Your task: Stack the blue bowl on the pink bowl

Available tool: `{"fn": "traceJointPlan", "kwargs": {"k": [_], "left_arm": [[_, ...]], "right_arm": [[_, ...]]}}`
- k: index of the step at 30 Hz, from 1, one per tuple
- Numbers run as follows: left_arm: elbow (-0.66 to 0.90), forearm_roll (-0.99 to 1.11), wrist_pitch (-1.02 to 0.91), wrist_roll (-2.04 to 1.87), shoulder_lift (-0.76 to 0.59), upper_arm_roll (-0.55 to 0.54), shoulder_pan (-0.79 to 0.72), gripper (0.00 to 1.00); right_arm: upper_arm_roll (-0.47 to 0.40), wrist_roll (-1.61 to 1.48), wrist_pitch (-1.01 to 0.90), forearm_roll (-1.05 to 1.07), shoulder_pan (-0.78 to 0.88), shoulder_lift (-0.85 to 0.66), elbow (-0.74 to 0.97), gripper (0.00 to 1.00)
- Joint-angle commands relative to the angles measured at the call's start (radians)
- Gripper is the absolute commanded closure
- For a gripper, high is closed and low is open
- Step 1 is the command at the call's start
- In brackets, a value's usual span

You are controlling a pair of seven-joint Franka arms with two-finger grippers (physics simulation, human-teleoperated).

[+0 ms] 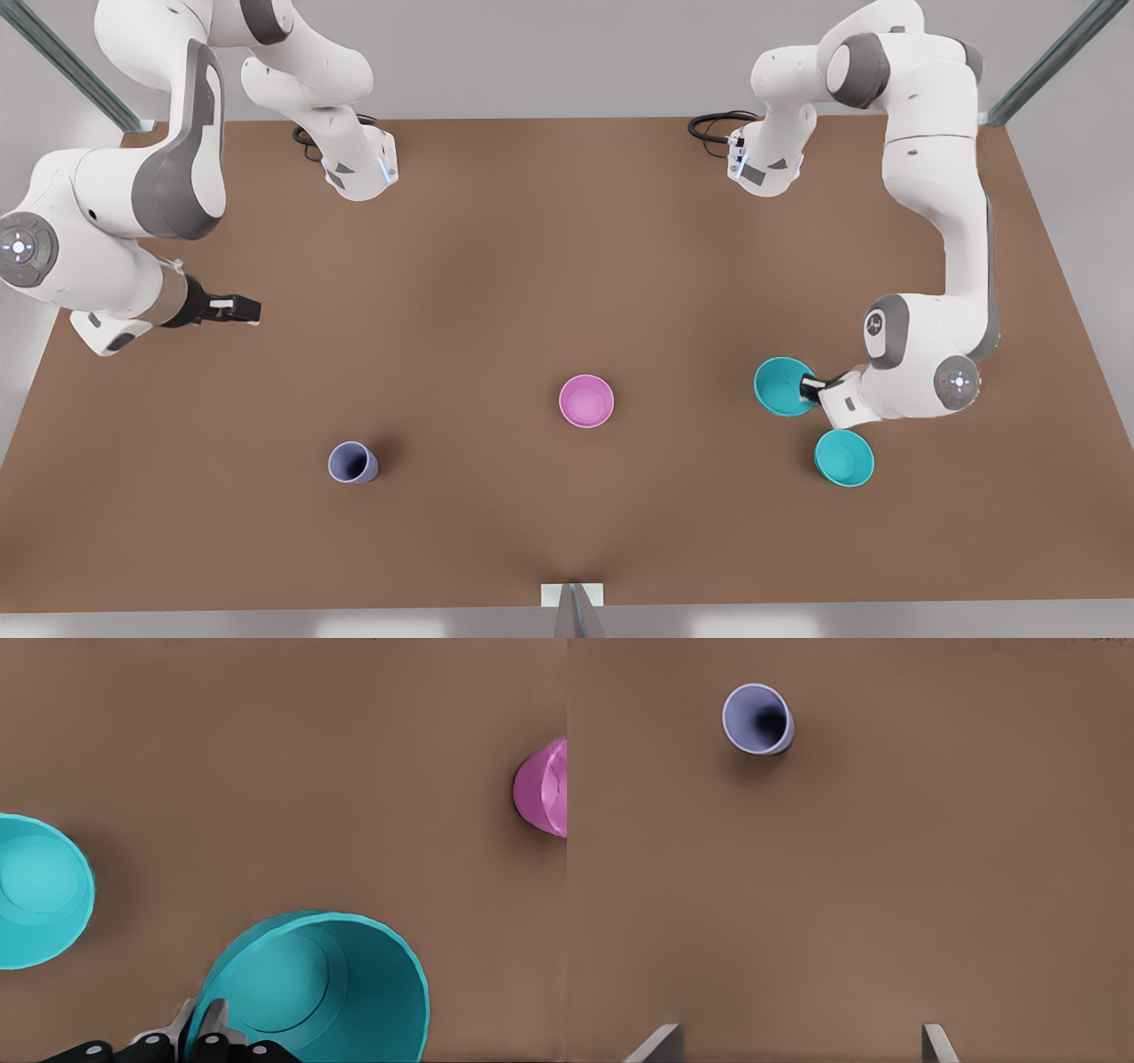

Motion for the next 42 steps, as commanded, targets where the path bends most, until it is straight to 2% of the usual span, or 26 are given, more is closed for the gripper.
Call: {"fn": "traceJointPlan", "kwargs": {"k": [1,3,5,7,16,27,39,40,41,42], "left_arm": [[0.11,-0.003,-0.113,-0.462,0.053,-0.001,-0.106,0.79],[0.384,-0.003,-0.113,-0.745,0.24,-0.001,-0.287,0.79],[0.505,-0.007,-0.106,-0.798,0.347,-0.001,-0.388,0.79],[0.515,-0.009,-0.03,-0.911,0.366,0.002,-0.457,0.79],[0.512,-0.039,0.088,-0.929,0.424,0.002,-0.448,0.79],[0.499,-0.058,-0.029,-0.927,0.427,-0.002,-0.423,0.79],[0.501,-0.072,-0.018,-0.912,0.458,-0.005,-0.423,0.79],[0.501,-0.072,-0.018,-0.891,0.458,-0.005,-0.423,0.54],[0.501,-0.072,-0.02,-0.884,0.458,-0.005,-0.422,0.0],[0.502,-0.072,-0.02,-0.884,0.453,-0.005,-0.42,0.0]], "right_arm": [[0.0,-0.102,0.0,0.001,0.0,0.0,0.001,0.0],[-0.001,-0.102,0.0,0.001,0.0,0.0,0.001,0.0],[0.0,-0.101,0.002,0.0,0.002,0.005,0.001,0.0],[0.002,-0.101,0.002,-0.002,0.002,0.006,0.001,0.0],[0.002,-0.101,0.003,0.001,0.002,0.008,0.001,0.0],[0.003,-0.101,0.008,0.0,0.003,0.02,0.004,0.0],[0.004,-0.101,0.008,0.001,0.003,0.02,0.004,0.0],[0.004,-0.101,0.008,0.001,0.003,0.02,0.002,0.0],[0.004,-0.101,0.008,0.0,0.006,0.025,0.004,0.0],[0.004,-0.101,0.008,-0.002,0.009,0.026,0.005,0.0]]}}
